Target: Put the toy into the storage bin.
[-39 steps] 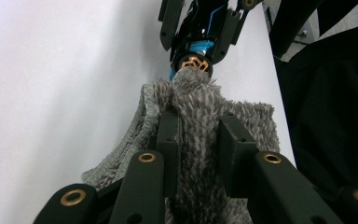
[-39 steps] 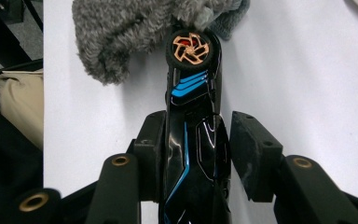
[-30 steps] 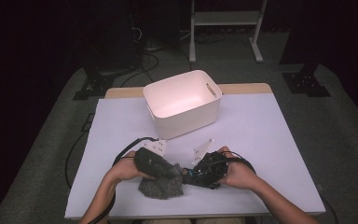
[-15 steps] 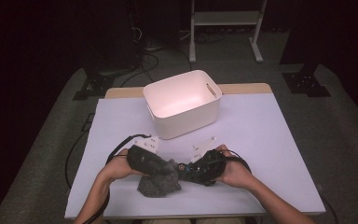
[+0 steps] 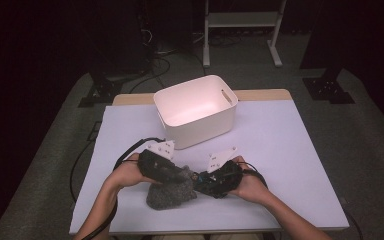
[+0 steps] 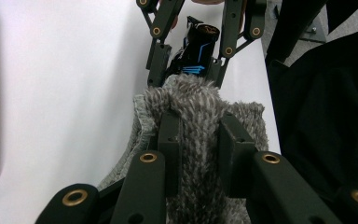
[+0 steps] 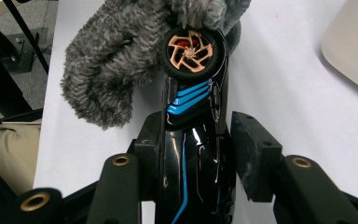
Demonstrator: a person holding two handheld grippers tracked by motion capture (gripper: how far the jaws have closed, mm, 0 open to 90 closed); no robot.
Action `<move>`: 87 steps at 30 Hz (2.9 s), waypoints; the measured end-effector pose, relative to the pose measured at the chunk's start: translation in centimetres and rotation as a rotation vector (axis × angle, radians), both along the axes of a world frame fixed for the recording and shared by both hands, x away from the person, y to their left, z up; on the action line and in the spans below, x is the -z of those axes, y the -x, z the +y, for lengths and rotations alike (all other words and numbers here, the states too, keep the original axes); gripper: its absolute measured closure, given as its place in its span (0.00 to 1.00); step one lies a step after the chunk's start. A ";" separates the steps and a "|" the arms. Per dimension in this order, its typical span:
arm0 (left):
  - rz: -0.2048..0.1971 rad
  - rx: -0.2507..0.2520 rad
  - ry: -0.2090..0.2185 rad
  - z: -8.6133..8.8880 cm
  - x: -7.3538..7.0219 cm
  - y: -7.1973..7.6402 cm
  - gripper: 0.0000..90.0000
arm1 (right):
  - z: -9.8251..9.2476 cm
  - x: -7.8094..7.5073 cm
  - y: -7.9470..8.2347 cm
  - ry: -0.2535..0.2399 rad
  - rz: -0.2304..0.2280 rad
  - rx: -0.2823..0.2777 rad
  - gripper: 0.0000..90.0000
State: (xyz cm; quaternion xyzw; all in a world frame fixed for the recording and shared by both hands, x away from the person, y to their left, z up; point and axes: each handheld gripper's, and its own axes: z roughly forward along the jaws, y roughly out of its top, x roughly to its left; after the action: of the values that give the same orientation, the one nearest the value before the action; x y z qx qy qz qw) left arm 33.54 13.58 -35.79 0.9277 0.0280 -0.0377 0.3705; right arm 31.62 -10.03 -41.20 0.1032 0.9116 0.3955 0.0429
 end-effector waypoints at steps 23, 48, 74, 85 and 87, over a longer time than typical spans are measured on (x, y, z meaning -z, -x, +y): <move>0.021 0.045 -0.003 -2.4 0.5 -0.3 0.82 | -4.2 0.2 1.5 -0.050 -0.021 0.058 0.62; -0.018 0.012 -0.022 -0.1 -2.1 0.0 0.82 | -1.5 0.4 0.8 -0.151 -0.046 0.038 0.62; -0.030 0.086 0.051 -2.8 -3.6 -0.4 0.84 | -4.3 -1.3 1.6 -0.137 -0.031 0.041 0.62; -0.039 0.056 0.056 -0.9 -4.0 0.3 0.84 | -0.8 -1.1 0.4 -0.178 -0.015 -0.014 0.62; -0.044 0.055 0.044 -1.0 -4.0 0.4 0.84 | -0.9 -1.1 0.5 -0.172 -0.011 -0.020 0.61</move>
State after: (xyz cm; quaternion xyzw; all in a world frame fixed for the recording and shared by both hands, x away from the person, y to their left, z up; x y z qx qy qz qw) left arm 33.13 12.55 -31.79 0.9203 -0.0063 -0.0279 0.3902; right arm 31.15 -10.90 -40.09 0.0950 0.8751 0.4733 0.0351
